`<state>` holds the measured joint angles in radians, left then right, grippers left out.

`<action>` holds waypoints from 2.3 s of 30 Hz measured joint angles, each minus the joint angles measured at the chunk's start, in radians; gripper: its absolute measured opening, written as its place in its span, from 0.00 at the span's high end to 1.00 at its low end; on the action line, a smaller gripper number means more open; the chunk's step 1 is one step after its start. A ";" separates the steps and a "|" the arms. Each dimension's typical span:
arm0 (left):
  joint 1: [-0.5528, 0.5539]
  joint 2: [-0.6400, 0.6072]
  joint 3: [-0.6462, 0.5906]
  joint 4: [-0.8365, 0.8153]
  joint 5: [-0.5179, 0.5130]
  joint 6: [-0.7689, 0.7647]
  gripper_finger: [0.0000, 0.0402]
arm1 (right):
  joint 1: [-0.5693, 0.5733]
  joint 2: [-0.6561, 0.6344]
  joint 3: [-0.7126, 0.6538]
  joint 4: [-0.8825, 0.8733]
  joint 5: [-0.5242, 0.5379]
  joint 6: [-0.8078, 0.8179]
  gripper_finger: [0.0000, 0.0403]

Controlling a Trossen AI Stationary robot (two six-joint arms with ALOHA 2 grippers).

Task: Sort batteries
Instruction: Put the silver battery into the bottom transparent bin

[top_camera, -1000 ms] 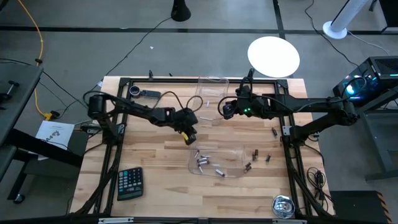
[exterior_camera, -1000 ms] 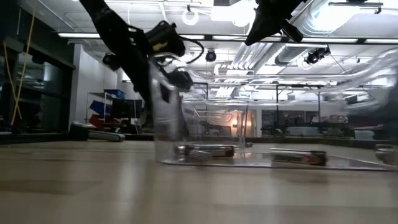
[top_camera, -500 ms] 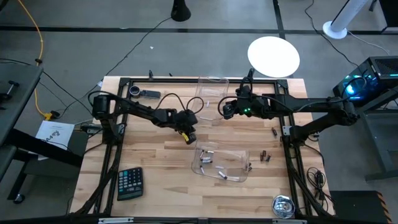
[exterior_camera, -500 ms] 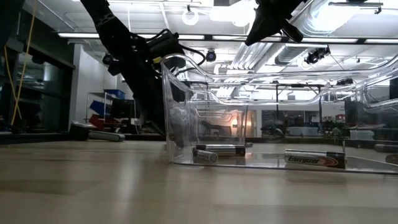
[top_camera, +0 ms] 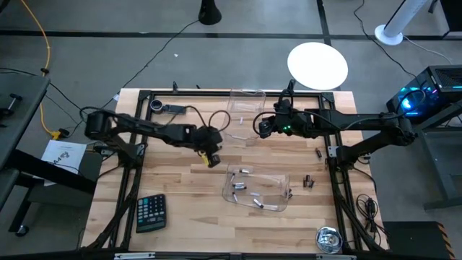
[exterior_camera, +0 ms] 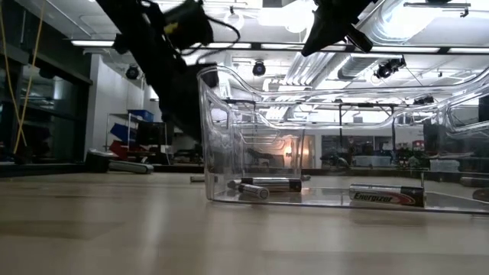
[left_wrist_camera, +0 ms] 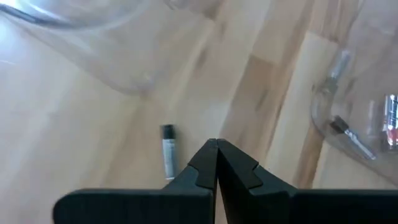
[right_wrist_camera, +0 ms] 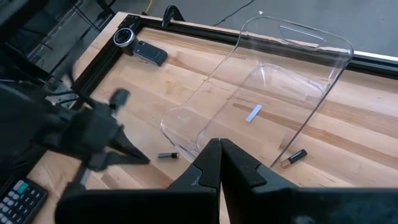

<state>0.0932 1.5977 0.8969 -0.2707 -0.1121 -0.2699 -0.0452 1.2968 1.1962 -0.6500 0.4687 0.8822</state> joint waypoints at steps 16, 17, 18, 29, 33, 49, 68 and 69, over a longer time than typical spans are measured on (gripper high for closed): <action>0.107 0.126 -0.001 0.061 0.137 -0.032 0.89 | 0.000 0.004 0.000 0.004 0.023 0.000 1.00; 0.100 0.136 -0.001 0.061 0.125 -0.033 0.86 | 0.000 0.006 0.000 0.003 0.028 0.000 1.00; 0.095 0.143 -0.001 0.061 0.110 -0.035 0.83 | 0.000 0.008 0.000 0.002 0.028 0.000 1.00; 0.092 0.244 0.006 0.056 0.023 -0.095 0.61 | 0.000 0.092 0.000 0.007 -0.034 0.001 1.00; 0.085 0.237 0.005 0.051 0.028 -0.090 0.70 | 0.000 0.108 0.000 0.022 -0.064 0.000 1.00; 0.063 -0.096 -0.004 -0.036 0.187 0.085 0.99 | 0.005 0.073 -0.001 0.125 -0.097 -0.027 1.00; -0.143 -0.068 0.053 0.276 0.309 0.242 1.00 | 0.076 -0.206 0.000 0.289 -0.043 -0.225 1.00; -0.140 -0.066 0.060 0.256 0.309 0.228 1.00 | 0.080 -0.210 0.000 0.255 -0.044 -0.205 1.00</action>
<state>-0.0467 1.5322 0.9572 -0.0144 0.1967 -0.0419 0.0347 1.0865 1.1965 -0.3949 0.4251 0.6768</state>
